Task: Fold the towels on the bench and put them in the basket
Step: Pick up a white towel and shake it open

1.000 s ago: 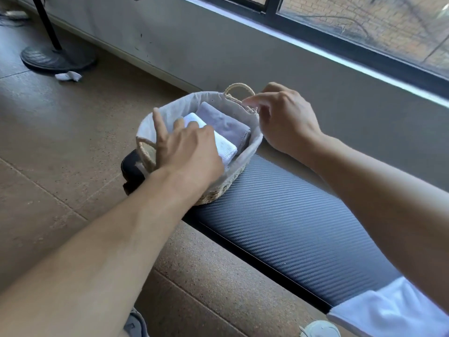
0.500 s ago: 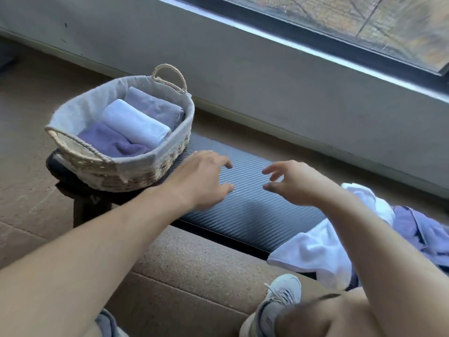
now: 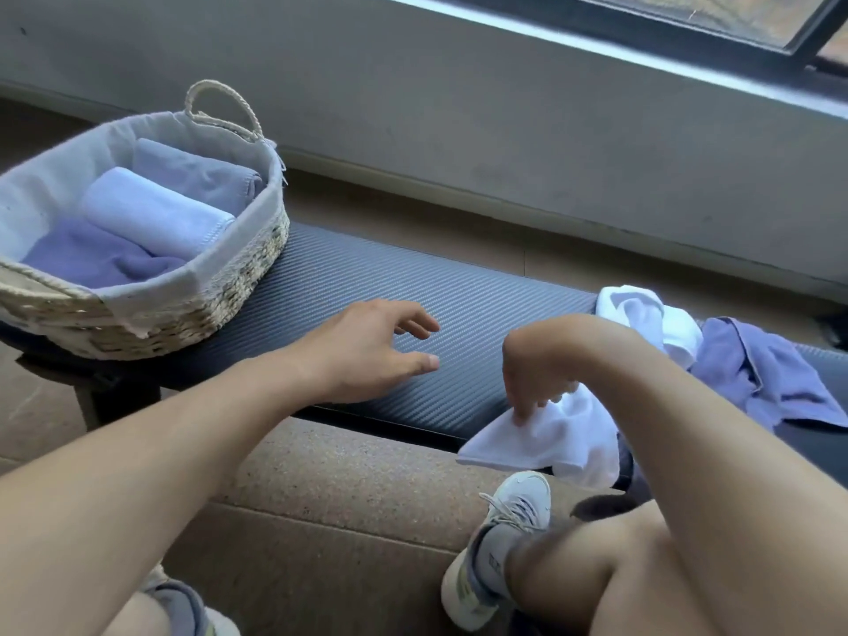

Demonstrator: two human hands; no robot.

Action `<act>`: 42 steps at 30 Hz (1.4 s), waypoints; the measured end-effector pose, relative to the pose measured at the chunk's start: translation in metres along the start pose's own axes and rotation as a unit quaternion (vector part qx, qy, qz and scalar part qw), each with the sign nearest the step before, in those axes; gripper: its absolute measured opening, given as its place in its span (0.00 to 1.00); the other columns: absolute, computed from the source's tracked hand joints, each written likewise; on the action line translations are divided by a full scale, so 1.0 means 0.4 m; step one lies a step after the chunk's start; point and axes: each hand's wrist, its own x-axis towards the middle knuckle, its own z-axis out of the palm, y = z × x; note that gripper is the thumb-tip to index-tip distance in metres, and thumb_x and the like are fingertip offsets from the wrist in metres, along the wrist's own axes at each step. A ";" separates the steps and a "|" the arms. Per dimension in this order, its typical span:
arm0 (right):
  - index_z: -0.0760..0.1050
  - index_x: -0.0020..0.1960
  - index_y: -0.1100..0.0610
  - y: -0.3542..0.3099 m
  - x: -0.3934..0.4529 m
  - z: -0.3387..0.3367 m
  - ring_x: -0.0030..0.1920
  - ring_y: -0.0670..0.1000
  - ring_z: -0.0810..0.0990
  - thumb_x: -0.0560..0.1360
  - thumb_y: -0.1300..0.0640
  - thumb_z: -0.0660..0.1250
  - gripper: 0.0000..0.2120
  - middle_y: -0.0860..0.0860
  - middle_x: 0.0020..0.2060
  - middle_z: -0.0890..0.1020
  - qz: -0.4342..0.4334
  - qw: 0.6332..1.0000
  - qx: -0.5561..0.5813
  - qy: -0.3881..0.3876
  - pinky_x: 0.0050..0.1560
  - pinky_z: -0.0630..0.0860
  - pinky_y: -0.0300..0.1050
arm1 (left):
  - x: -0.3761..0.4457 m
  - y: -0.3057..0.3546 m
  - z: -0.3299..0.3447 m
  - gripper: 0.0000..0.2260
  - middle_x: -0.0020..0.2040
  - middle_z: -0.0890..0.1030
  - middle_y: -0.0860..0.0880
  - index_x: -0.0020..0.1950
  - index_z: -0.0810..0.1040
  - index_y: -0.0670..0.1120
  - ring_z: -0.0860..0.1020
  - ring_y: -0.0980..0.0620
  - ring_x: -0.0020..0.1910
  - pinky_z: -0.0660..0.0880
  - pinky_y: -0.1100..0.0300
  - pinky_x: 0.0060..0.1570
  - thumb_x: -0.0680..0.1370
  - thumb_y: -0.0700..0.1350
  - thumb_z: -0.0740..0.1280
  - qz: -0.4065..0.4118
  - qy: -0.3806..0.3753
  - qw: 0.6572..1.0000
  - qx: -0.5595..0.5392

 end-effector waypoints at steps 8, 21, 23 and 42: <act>0.78 0.42 0.51 -0.002 0.018 0.008 0.40 0.49 0.80 0.78 0.52 0.69 0.07 0.48 0.39 0.84 -0.170 0.916 0.289 0.219 0.45 0.77 0.48 | -0.001 -0.003 0.009 0.19 0.57 0.83 0.58 0.63 0.79 0.57 0.80 0.62 0.58 0.75 0.61 0.62 0.73 0.54 0.77 -0.011 -0.024 0.996 -0.082; 0.73 0.68 0.50 -0.085 0.014 -0.024 0.56 0.50 0.83 0.71 0.51 0.79 0.28 0.50 0.55 0.84 -0.319 0.729 0.555 0.243 0.61 0.80 0.56 | -0.025 -0.060 -0.058 0.11 0.36 0.83 0.52 0.42 0.82 0.46 0.76 0.57 0.34 0.71 0.61 0.37 0.79 0.53 0.71 -0.079 0.219 0.960 -0.153; 0.70 0.69 0.47 -0.100 0.013 -0.021 0.56 0.47 0.82 0.68 0.45 0.80 0.34 0.46 0.56 0.83 -0.276 0.769 0.515 0.258 0.60 0.80 0.51 | -0.027 -0.060 -0.060 0.18 0.33 0.80 0.50 0.40 0.79 0.42 0.73 0.56 0.31 0.69 0.62 0.34 0.79 0.56 0.68 -0.097 0.232 0.954 -0.161; 0.67 0.72 0.45 0.080 0.119 -0.001 0.67 0.58 0.70 0.73 0.54 0.69 0.29 0.52 0.65 0.74 0.132 0.853 0.373 0.341 0.61 0.72 0.53 | -0.100 -0.031 -0.048 0.08 0.48 0.81 0.61 0.52 0.80 0.56 0.78 0.66 0.48 0.78 0.56 0.53 0.76 0.54 0.73 -0.047 0.128 0.991 -0.013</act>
